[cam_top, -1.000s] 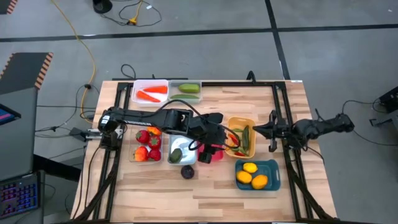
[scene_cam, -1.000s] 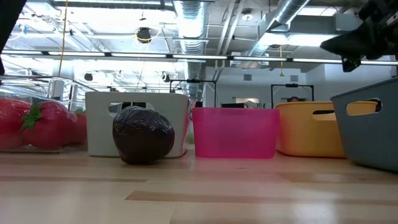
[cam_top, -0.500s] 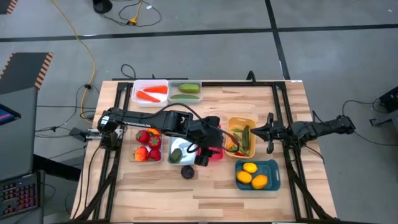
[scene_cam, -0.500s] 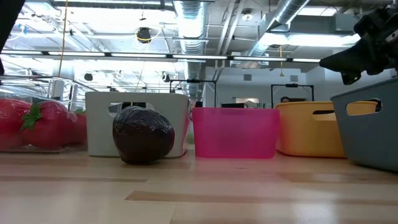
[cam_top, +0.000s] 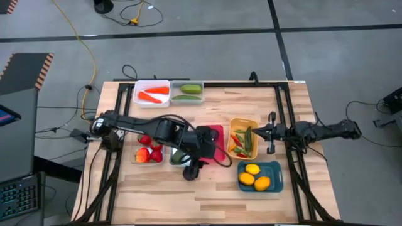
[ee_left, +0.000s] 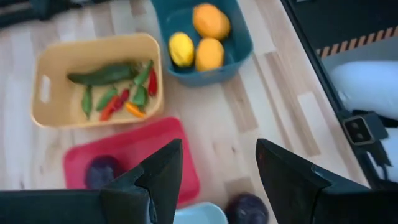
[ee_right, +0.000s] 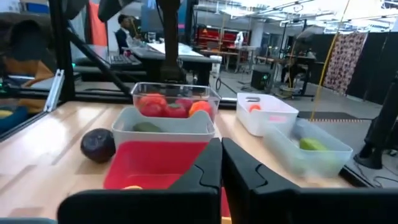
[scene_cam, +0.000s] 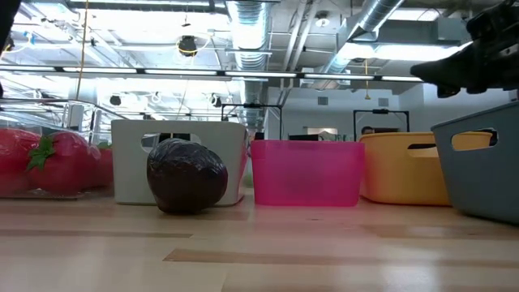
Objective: Sort produce into baskets
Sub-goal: Put the plum into the red bin
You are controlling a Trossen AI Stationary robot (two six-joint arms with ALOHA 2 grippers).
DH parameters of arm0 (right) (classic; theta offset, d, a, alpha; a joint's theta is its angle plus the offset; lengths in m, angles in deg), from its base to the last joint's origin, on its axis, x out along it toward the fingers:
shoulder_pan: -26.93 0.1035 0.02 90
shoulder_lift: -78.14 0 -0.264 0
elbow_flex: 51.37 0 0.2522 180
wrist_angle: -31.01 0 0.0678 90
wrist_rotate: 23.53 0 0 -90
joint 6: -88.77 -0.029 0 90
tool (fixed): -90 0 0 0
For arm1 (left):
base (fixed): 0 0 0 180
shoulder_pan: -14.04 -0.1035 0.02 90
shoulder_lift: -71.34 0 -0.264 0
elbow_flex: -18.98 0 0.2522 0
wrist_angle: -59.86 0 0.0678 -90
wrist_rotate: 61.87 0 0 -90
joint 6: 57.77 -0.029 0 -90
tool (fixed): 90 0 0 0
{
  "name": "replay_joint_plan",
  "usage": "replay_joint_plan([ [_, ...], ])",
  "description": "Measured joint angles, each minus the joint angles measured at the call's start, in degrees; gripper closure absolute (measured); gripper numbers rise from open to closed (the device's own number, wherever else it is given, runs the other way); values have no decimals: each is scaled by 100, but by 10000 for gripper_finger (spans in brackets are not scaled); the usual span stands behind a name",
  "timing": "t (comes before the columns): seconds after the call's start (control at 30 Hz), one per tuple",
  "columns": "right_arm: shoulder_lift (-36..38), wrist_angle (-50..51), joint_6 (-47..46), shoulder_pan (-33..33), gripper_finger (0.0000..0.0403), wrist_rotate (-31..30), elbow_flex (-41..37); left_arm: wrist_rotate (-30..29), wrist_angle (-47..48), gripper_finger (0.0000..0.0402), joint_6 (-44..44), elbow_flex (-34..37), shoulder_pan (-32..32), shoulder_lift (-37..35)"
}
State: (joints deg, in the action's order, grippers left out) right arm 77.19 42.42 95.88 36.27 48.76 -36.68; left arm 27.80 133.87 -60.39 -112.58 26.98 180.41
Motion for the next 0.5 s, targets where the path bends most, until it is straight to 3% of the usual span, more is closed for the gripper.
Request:
replay_joint_plan([
  [0.27, -22, 10, 9, -453, 366, -13, -2, -93, 437, 210, 643, 0, 376, 28],
  [0.5, -22, 11, 3, -543, 366, -18, -4, -773, 472, 210, 2019, 135, 863, 28],
])
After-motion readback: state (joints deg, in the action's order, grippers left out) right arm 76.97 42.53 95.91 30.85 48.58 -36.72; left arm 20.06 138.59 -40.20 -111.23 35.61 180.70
